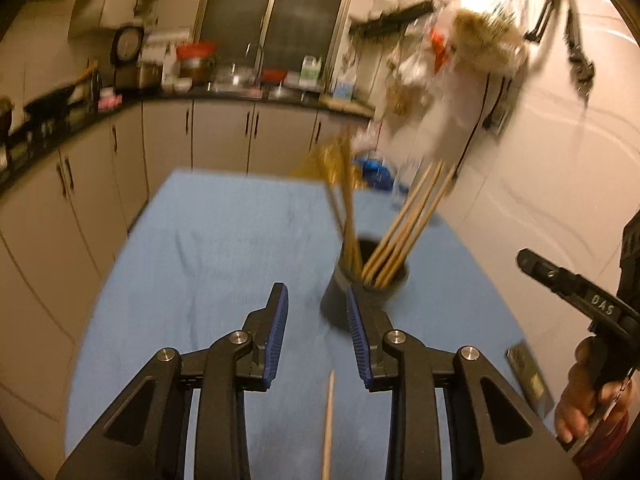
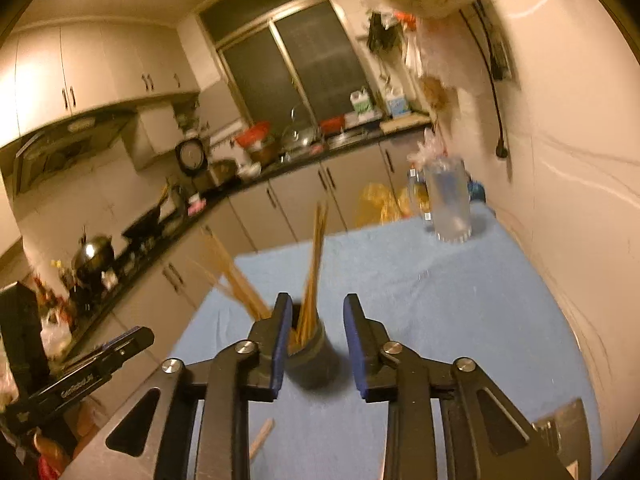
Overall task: Organize utensils
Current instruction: 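Move both open tools down to the last chopsticks on the towel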
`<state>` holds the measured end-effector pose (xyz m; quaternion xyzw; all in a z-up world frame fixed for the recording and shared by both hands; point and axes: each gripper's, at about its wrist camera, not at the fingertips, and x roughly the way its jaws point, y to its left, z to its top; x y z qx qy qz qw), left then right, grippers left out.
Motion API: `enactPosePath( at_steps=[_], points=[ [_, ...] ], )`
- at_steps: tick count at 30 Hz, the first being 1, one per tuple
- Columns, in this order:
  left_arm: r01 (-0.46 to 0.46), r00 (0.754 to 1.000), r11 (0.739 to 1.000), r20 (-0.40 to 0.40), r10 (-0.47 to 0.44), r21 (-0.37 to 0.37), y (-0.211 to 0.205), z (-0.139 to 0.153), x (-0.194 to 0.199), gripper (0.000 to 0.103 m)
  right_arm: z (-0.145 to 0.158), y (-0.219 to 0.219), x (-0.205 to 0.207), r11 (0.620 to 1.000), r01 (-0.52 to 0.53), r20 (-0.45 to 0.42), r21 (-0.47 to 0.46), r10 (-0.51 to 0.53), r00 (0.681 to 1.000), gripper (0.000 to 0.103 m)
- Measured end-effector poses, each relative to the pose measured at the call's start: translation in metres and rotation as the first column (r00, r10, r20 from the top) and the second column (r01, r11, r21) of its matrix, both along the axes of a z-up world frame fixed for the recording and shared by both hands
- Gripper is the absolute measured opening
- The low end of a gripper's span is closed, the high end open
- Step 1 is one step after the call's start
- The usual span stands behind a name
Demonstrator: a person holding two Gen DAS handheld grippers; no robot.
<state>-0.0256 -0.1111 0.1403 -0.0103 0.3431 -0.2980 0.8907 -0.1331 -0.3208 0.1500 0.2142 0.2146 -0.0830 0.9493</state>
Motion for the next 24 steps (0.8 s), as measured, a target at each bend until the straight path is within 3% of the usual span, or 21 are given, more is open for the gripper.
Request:
enactPosePath(
  at_steps=[7, 14, 18, 20, 21, 22, 24],
  points=[
    [0.091, 0.967, 0.993, -0.243, -0.070, 0.076, 0.001, -0.053, -0.001, 0.029, -0.045, -0.010, -0.015, 0.996, -0.010, -0.120, 0.089, 0.021, 0.993, 0.029],
    [0.212, 0.934, 0.959, -0.328, -0.143, 0.188, -0.031, -0.084, -0.023, 0.032, -0.067, -0.019, -0.030, 0.989, -0.013, -0.141, 0.150, 0.034, 0.989, 0.029],
    [0.227, 0.932, 0.936, -0.340, -0.128, 0.269, -0.048, -0.100, -0.029, 0.032, -0.073, -0.021, -0.032, 0.986, -0.004, -0.166, 0.166, 0.032, 0.986, 0.030],
    [0.225, 0.928, 0.928, -0.354, -0.112, 0.297, -0.051, -0.110, -0.030, 0.025, -0.078, -0.022, -0.030, 0.985, -0.009, -0.194, 0.171, 0.043, 0.980, 0.030],
    [0.218, 0.929, 0.924, -0.358, -0.097, 0.316, -0.052, -0.114, -0.029, 0.011, -0.079, -0.021, -0.028, 0.985, -0.013, -0.207, 0.172, 0.050, 0.977, 0.029],
    [0.214, 0.927, 0.917, -0.365, -0.083, 0.336, -0.053, -0.119, -0.028, 0.007, -0.083, -0.020, -0.025, 0.985, -0.016, -0.231, 0.171, 0.056, 0.971, 0.029],
    [0.208, 0.931, 0.919, -0.356, -0.082, 0.334, -0.051, -0.120, -0.029, 0.007, -0.090, -0.018, -0.019, 0.984, -0.019, -0.280, 0.179, 0.070, 0.958, 0.029]
  ],
)
